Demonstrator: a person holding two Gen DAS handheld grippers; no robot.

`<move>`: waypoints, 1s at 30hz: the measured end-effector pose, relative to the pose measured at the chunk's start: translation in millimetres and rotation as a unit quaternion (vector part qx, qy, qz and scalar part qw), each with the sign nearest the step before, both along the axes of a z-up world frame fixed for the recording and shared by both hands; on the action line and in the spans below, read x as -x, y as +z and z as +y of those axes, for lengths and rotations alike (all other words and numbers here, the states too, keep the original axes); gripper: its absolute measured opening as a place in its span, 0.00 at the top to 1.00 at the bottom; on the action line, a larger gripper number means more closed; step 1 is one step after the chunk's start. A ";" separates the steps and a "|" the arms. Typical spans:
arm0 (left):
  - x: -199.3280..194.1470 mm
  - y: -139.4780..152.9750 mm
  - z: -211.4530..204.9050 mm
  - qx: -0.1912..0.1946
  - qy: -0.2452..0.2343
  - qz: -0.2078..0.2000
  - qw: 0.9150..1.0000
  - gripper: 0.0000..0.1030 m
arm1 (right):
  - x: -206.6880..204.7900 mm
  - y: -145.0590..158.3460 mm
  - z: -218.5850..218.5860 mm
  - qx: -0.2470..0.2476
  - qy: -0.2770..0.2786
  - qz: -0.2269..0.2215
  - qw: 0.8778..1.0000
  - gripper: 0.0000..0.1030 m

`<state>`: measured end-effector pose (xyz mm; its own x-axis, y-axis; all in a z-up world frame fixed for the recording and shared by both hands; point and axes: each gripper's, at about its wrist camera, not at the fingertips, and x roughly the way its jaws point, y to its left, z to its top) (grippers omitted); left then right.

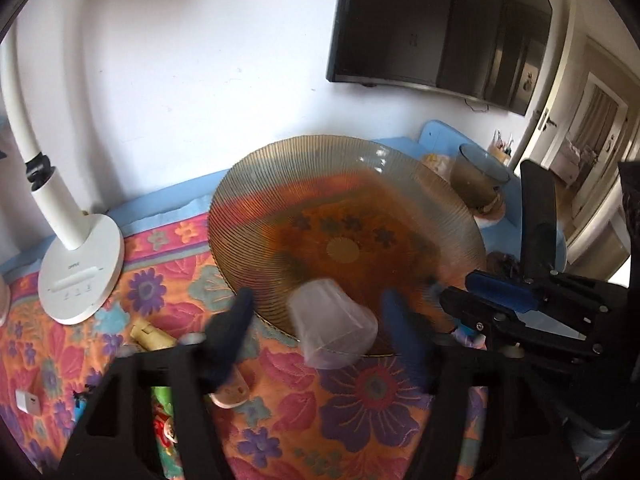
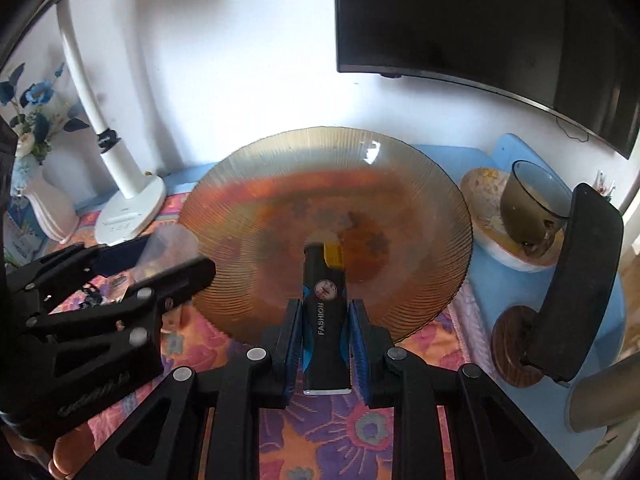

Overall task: Organize rigid objects
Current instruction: 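Carry the cup and lighter over the amber bowl and open both tools, then move both tools back over the cloth toward the remaining objects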

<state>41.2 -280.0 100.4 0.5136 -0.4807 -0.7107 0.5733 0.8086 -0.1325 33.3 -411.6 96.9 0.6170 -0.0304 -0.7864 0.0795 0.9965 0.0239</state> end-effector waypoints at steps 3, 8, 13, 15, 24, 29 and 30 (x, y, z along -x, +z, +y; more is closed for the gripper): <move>7.4 11.3 22.8 0.014 0.014 -0.016 1.000 0.28 | 3.5 5.0 -6.9 -0.004 -0.012 -0.006 1.000 0.77; 34.9 38.6 89.7 0.036 0.061 -0.056 0.996 0.28 | 22.3 23.7 -7.8 -0.026 -0.016 -0.027 0.999 0.77; 74.6 65.3 172.0 0.057 0.125 -0.087 0.987 0.28 | 41.6 49.4 35.3 -0.038 0.035 -0.055 0.997 0.77; 90.3 74.3 202.7 0.061 0.149 -0.098 0.982 0.28 | 47.7 59.1 57.8 -0.045 0.059 -0.063 0.995 0.77; 149.2 106.3 321.0 0.048 0.244 -0.140 0.958 0.25 | 78.4 79.6 155.3 -0.048 0.147 -0.083 0.984 0.77; 165.6 104.4 371.4 0.056 0.290 -0.146 0.944 0.16 | 92.3 74.3 190.5 -0.047 0.175 -0.077 0.980 0.76; 166.9 100.8 378.8 0.058 0.295 -0.143 0.943 0.16 | 93.5 72.1 195.8 -0.047 0.179 -0.074 0.980 0.75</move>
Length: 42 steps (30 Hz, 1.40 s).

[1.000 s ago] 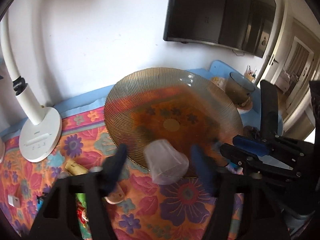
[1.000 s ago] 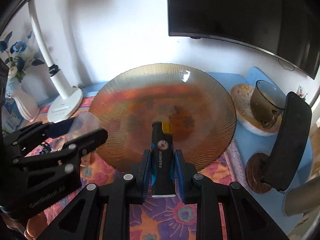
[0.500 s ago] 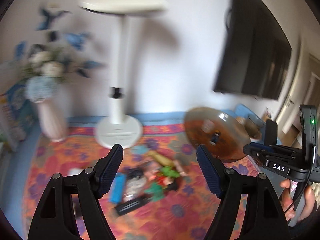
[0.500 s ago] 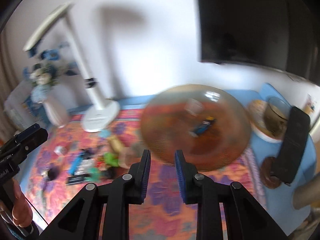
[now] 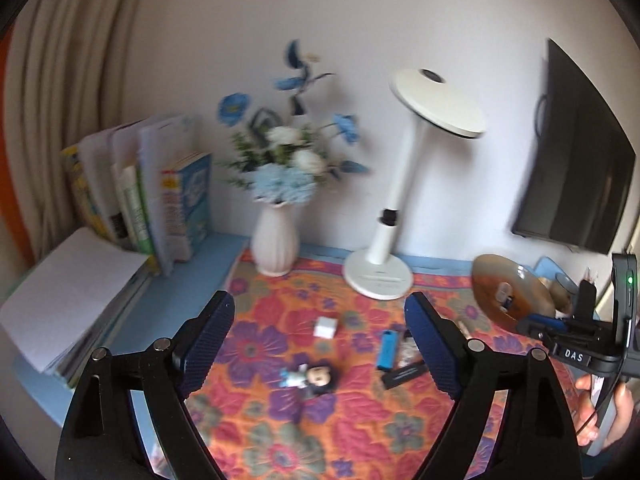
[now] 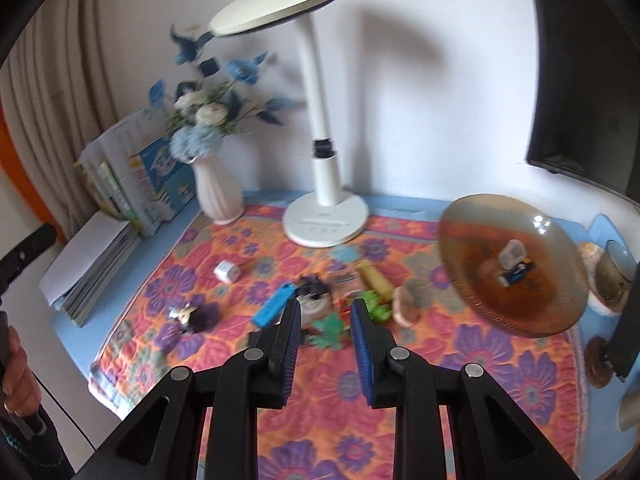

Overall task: Organize rigid objects
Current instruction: 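Move both tools back over the cloth toward the remaining objects, then grasp the monkey figurine with the left tool while the right tool grasps the black lighter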

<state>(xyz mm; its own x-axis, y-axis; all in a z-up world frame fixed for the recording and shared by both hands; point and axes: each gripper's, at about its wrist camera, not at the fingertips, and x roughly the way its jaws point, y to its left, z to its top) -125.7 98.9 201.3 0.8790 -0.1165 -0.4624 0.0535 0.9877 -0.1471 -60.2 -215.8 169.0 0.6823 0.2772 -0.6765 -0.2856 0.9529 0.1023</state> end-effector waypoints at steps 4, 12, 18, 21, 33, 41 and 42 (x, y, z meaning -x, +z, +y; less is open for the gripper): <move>-10.6 -30.2 15.7 -0.024 -0.006 0.034 0.999 0.16 | -1.4 -15.3 18.7 -0.002 0.010 0.020 1.000 0.45; -57.7 -119.8 4.1 -0.049 -0.053 0.123 0.990 0.16 | -28.6 -81.5 33.4 -0.032 0.026 0.109 0.993 0.44; -87.6 -164.4 -15.6 -0.068 -0.089 0.168 0.980 0.16 | -56.7 -137.3 40.7 -0.037 0.038 0.174 0.983 0.44; -98.2 -176.5 -20.6 -0.062 -0.100 0.181 0.976 0.16 | -73.1 -154.7 39.5 -0.043 0.030 0.190 0.980 0.44; -106.8 -191.8 -32.5 -0.067 -0.118 0.183 0.974 0.17 | -121.0 -160.9 60.3 -0.037 0.060 0.170 0.983 0.42; -94.2 -191.8 -31.9 -0.086 -0.175 0.196 0.961 0.17 | -64.4 -160.9 93.1 -0.015 0.202 0.189 0.961 0.42; -93.4 -189.8 -28.7 -0.090 -0.174 0.195 0.961 0.17 | -53.4 -160.4 97.2 -0.007 0.223 0.188 0.957 0.42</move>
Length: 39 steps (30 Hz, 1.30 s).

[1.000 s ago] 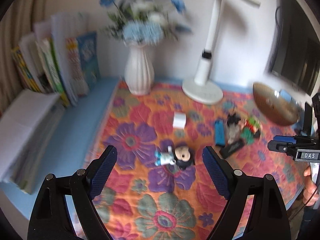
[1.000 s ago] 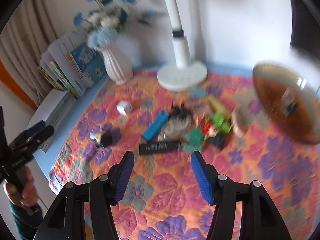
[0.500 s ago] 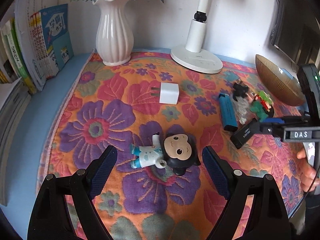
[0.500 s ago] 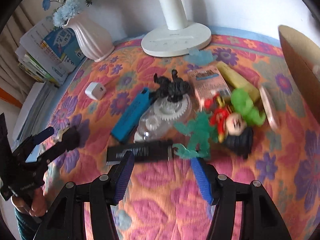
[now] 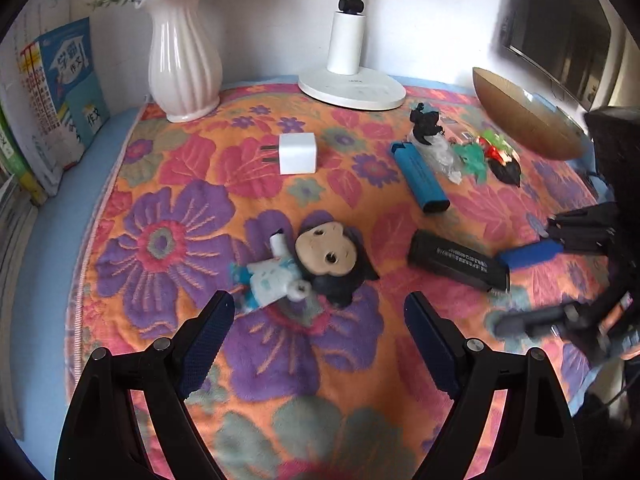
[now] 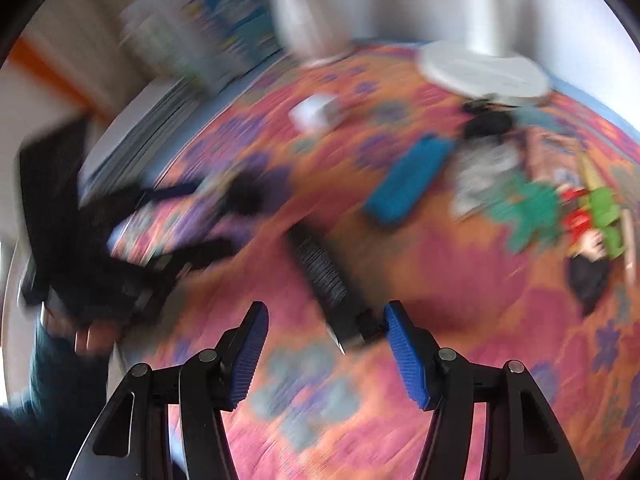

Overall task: Organize rigid objects
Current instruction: 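Grasp the monkey figurine with the left tool while the right tool grasps the black lighter, then carry the figurine and lighter into the amber bowl and open both tools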

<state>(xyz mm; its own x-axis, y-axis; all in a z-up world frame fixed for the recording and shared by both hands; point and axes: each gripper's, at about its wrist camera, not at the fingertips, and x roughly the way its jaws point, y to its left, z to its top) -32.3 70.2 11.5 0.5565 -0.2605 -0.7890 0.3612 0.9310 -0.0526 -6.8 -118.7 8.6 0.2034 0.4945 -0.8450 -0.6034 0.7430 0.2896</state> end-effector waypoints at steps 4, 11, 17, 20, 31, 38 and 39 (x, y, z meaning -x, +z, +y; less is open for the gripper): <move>-8.9 9.7 5.4 -0.008 0.000 -0.011 1.000 0.17 | 13.1 5.6 6.1 0.026 0.011 -0.031 0.999 0.42; -36.7 -2.4 -9.6 -0.039 -0.084 0.017 0.996 0.18 | -11.8 -2.8 24.2 0.051 -0.017 -0.038 0.998 0.48; -24.7 -5.0 -23.3 -0.039 -0.095 0.015 0.995 0.48 | 0.7 -3.0 39.0 0.090 -0.031 -0.107 0.990 0.77; -16.6 -4.2 -25.7 -0.048 -0.067 0.008 0.997 0.49 | 2.0 -1.9 28.1 0.071 -0.046 -0.095 0.992 0.77; 4.0 18.0 -84.3 0.002 -0.073 0.002 0.997 0.49 | 31.0 7.0 -53.1 0.074 -0.109 -0.086 0.988 0.77; 10.5 10.4 -132.4 -0.007 -0.104 0.010 0.995 0.49 | 39.3 6.8 -127.9 0.094 -0.179 -0.078 0.976 0.77; 10.6 8.3 -137.6 -0.004 -0.105 0.014 0.994 0.49 | 41.1 5.4 -133.4 0.093 -0.183 -0.075 0.976 0.77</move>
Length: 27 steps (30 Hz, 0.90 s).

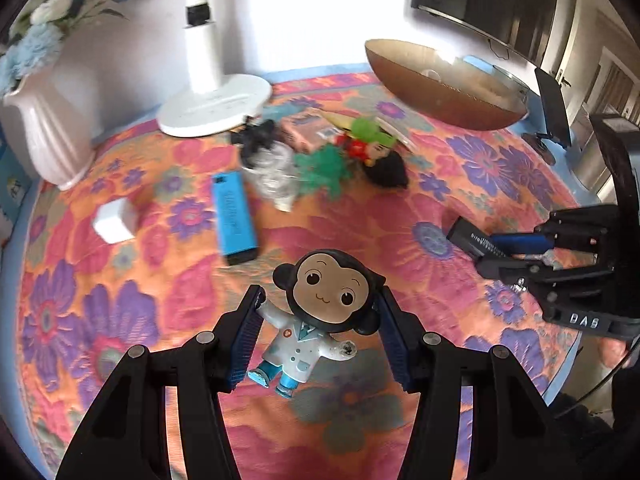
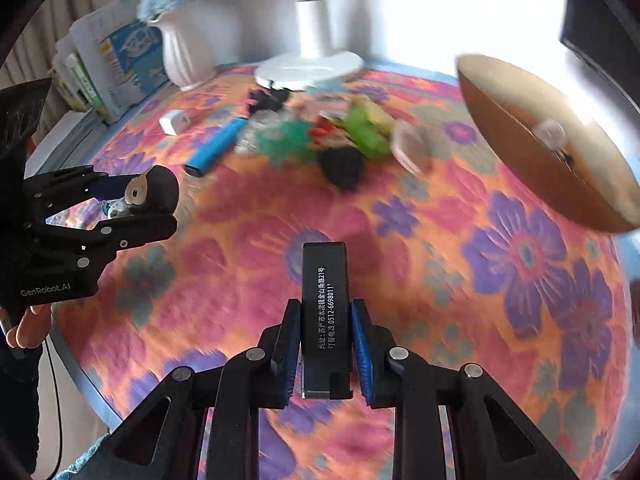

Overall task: Organize rigid objects
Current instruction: 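Carry the figurine and lighter into the amber bowl and open both tools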

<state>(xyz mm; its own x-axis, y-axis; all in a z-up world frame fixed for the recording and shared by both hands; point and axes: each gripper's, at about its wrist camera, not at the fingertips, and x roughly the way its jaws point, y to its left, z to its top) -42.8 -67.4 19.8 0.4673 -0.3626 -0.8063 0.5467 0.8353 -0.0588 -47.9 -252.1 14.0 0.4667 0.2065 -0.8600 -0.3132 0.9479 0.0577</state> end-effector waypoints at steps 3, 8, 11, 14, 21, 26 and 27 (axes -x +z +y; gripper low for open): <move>2.1 -4.1 -10.1 -0.003 -0.004 0.004 1.000 0.49 | 5.6 -4.1 -3.8 -0.004 -0.005 -0.004 1.000 0.77; 4.6 1.5 -17.9 -0.012 -0.004 0.001 1.000 0.49 | 5.0 -4.3 -0.9 0.008 0.002 -0.011 1.000 0.77; 3.4 16.7 -24.9 -0.011 -0.008 -0.013 1.000 0.49 | 9.0 -2.2 6.5 0.002 0.016 -0.010 1.000 0.77; -0.2 39.2 -36.5 -0.011 -0.016 -0.036 0.999 0.49 | 10.0 4.7 7.0 -0.056 0.041 0.007 0.998 0.77; -23.1 94.6 -91.6 0.021 -0.055 -0.071 0.996 0.49 | 2.9 77.0 -64.7 -0.079 -0.039 -0.078 0.993 0.77; -57.1 101.4 -153.4 0.025 -0.070 -0.053 0.996 0.49 | -24.9 116.1 -130.2 -0.023 -0.121 -0.112 0.986 0.77; -62.2 99.1 -164.0 0.021 -0.073 -0.050 0.996 0.49 | -29.0 118.1 -140.2 -0.020 -0.132 -0.109 0.985 0.77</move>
<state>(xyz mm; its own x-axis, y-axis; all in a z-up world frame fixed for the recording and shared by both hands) 19.4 -231.4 118.9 0.4841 -0.4648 -0.7414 0.6674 0.7440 -0.0307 -18.8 -392.2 132.1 0.6809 0.0854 -0.7274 -0.0647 0.9963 0.0565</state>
